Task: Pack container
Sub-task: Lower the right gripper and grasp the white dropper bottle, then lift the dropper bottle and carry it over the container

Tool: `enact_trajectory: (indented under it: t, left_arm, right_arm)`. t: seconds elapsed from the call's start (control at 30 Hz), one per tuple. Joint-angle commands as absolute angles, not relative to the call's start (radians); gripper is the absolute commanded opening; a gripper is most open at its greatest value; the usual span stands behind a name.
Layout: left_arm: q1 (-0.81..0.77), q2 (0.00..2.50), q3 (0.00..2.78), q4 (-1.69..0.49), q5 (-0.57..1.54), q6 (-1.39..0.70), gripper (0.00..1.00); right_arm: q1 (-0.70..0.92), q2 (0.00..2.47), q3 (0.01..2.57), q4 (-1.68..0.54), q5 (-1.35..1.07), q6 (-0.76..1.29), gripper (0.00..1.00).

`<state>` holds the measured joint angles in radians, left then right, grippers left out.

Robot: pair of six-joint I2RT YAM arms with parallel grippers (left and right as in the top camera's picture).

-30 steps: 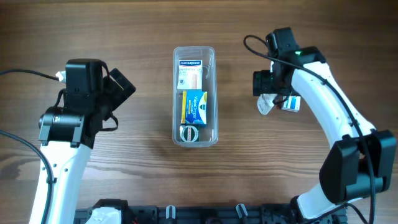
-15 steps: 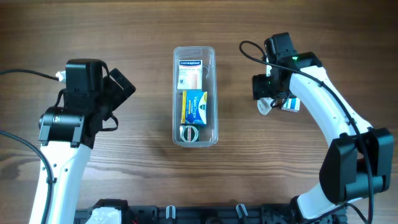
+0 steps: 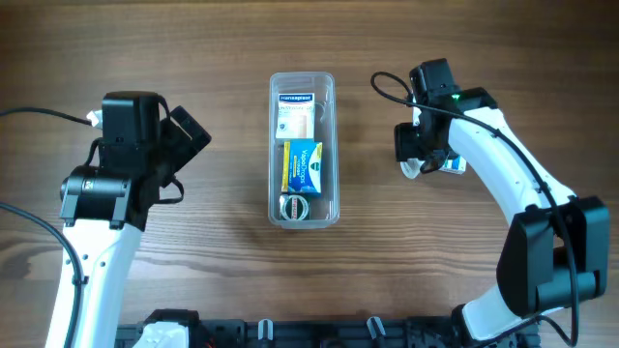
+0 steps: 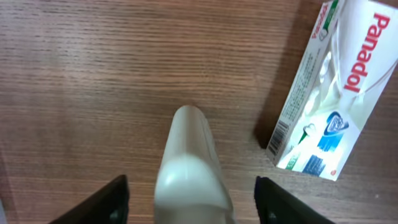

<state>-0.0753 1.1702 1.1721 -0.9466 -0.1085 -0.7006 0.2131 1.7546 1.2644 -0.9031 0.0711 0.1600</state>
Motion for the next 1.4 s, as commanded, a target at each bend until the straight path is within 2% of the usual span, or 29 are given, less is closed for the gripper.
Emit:
enact_trajectory:
  t: [0.0,0.07,0.17,0.5,0.9,1.37]
  left_arm:
    - [-0.069,1.160,1.188,-0.945,-0.128,-0.688,1.00]
    - [-0.069,1.160,1.188,-0.945,-0.128,-0.688,1.00]
    - [-0.069,1.160,1.188,-0.945,-0.128,-0.688,1.00]
    - [-0.069,1.160,1.188,-0.945,-0.128,-0.688,1.00]
    - [-0.069,1.160,1.188,-0.945,-0.128,-0.688,1.00]
    - [-0.069,1.160,1.188,-0.945,-0.128,-0.688,1.00]
  right_arm:
    - [0.214,1.745,1.260,-0.898,0.059,0.157,0.57]
    - [0.214,1.745,1.260,-0.892,0.059,0.157,0.51]
    - [0.214,1.745,1.260,-0.887,0.062,0.157,0.35]
    - [0.214,1.742,1.288,-0.924,0.062,0.161,0.31]
    - [0.239,1.707,1.457,-1.141,0.051,0.293,0.31]
    - [0.417,1.626,1.719,-1.332,-0.009,0.368,0.31]
